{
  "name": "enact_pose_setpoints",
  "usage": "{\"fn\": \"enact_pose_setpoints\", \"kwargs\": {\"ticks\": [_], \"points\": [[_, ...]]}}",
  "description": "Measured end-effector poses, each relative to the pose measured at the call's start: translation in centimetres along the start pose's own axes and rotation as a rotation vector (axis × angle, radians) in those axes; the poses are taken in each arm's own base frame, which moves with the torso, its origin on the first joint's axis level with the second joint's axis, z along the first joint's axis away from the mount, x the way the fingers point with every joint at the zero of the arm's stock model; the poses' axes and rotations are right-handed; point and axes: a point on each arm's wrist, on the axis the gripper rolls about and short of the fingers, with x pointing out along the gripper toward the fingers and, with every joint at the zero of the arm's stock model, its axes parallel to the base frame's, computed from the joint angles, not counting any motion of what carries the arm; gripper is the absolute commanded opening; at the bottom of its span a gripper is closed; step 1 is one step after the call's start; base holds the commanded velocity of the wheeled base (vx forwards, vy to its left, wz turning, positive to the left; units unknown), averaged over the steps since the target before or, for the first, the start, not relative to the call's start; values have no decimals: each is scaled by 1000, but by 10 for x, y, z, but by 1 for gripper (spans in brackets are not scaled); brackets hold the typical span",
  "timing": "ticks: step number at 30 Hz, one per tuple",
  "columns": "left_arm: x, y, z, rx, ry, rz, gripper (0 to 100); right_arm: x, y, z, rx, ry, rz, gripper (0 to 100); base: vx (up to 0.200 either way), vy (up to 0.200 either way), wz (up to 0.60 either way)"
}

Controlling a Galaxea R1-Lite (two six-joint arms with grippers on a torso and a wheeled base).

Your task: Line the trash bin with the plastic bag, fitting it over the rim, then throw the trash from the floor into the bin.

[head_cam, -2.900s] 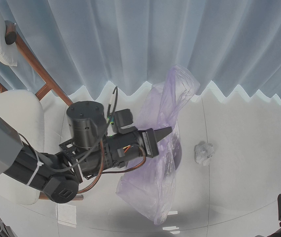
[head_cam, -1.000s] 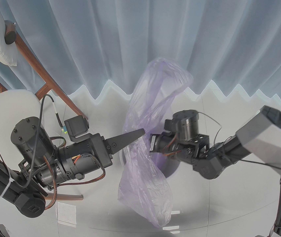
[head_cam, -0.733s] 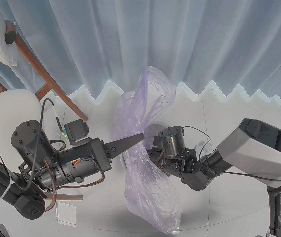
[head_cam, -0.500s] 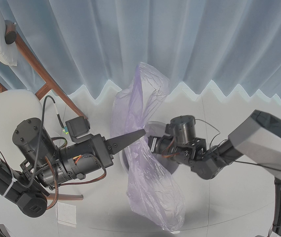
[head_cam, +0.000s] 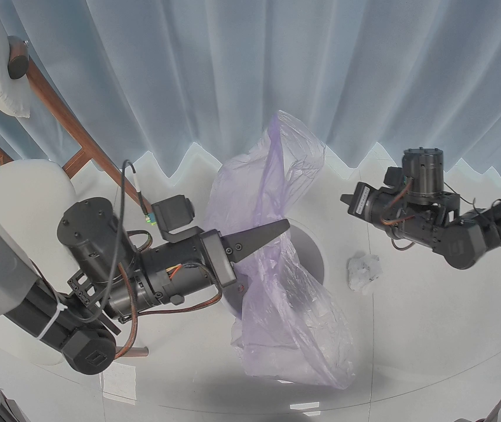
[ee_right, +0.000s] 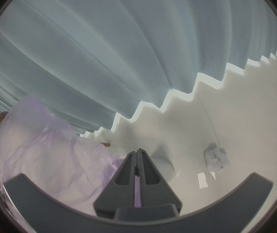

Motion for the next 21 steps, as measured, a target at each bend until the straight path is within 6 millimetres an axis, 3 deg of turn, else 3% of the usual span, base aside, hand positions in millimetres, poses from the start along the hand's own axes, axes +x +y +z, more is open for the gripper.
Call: {"fn": "enact_pose_setpoints", "kwargs": {"ticks": [7, 8, 13, 21], "points": [[13, 7, -13, 61, 40, -20, 0, -65, -10, -7, 15, 61, 30, 0, 0, 0, 0], [13, 7, -16, 61, 48, -20, 0, -71, -10, -7, 16, 59, 39, 100, 0, 0, 0], [8, 5, -30, 61, 82, -25, 0, -91, -1, 5, 82, 17, 100, 100, 0, 0, 0], [5, 2, -37, 55, 102, -26, 0, -99, 30, 13, 181, 12, 200, 100, 0, 0, 0]]}}
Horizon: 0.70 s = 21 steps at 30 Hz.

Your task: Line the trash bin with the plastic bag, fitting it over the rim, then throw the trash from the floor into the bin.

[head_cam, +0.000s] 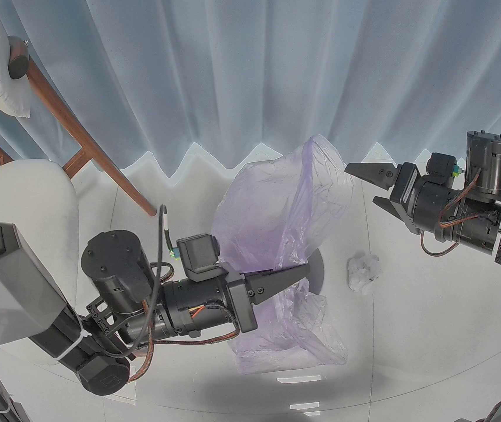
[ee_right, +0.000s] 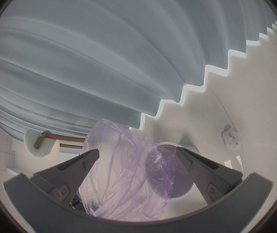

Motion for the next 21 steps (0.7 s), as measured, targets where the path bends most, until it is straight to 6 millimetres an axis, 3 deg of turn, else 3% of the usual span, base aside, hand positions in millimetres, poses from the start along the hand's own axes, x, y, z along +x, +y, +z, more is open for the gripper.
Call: {"fn": "enact_pose_setpoints", "kwargs": {"ticks": [15, 16, 21], "points": [[0, 0, -1, 0, 1, 0, 0, 26, 1, -17, -10, 32, -38, 100, 0, 0, 0], [0, 0, -1, 0, 1, 0, 0, 28, 3, -20, -12, 43, -33, 0, 0, 0, 0], [1, 0, -1, 0, 2, 0, 0, 39, 13, -38, -28, 77, -30, 0, 0, 0, 0]]}}
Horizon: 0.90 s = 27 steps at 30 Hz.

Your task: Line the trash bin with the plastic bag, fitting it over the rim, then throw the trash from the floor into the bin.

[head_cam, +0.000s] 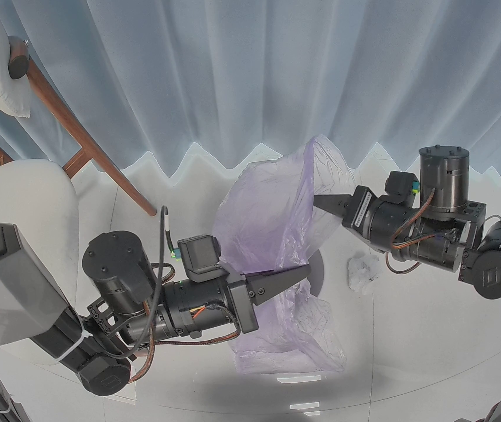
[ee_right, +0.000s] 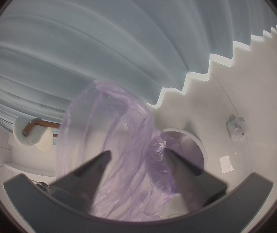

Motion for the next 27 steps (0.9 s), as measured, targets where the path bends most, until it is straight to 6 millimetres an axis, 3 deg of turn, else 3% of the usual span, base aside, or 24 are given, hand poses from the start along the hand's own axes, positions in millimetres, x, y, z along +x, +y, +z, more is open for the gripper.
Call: {"fn": "enact_pose_setpoints", "kwargs": {"ticks": [6, 7, 18, 22, 27], "points": [[0, 1, -1, -3, -2, 12, 0, 14, 5, -3, -6, -3, 0, 0, 0, 0, 0], [0, 1, -1, -4, -2, 14, 100, 16, 4, -1, -4, -9, -3, 0, 0, 0, 0], [-10, -3, -2, -19, -16, 62, 100, 20, -10, 15, 12, -58, -41, 0, 0, 0, 0], [-22, -3, -4, -35, -9, 110, 100, 19, -11, 18, 4, -67, -45, 0, 0, 0, 0], [-22, -6, -12, -63, 45, 128, 100, 19, -11, 17, -30, -66, -52, 0, 0, 0, 0]]}}
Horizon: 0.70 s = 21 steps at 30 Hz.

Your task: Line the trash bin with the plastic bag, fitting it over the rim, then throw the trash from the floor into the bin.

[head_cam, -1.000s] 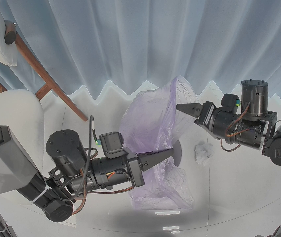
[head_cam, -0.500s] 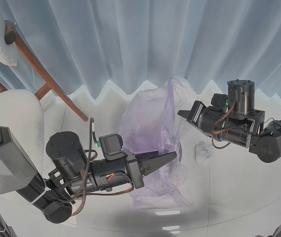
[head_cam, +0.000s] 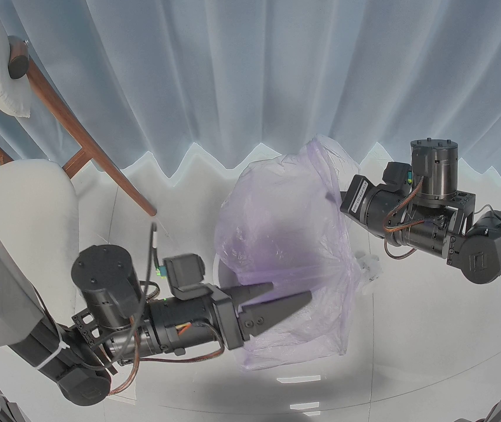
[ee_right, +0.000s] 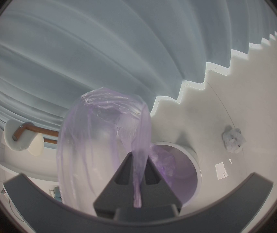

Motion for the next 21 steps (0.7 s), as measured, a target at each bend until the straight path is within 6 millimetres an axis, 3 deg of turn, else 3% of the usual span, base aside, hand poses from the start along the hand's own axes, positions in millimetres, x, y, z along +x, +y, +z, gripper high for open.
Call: {"fn": "enact_pose_setpoints", "kwargs": {"ticks": [11, 21], "points": [[24, -24, -39, 7, 258, -15, 100, 0, 1, -7, -24, 8, -26, 0, 0, 0, 0], [45, -25, -33, -99, 178, 150, 100, 0, 10, -18, -33, 34, -9, 0, 0, 0, 0]]}}
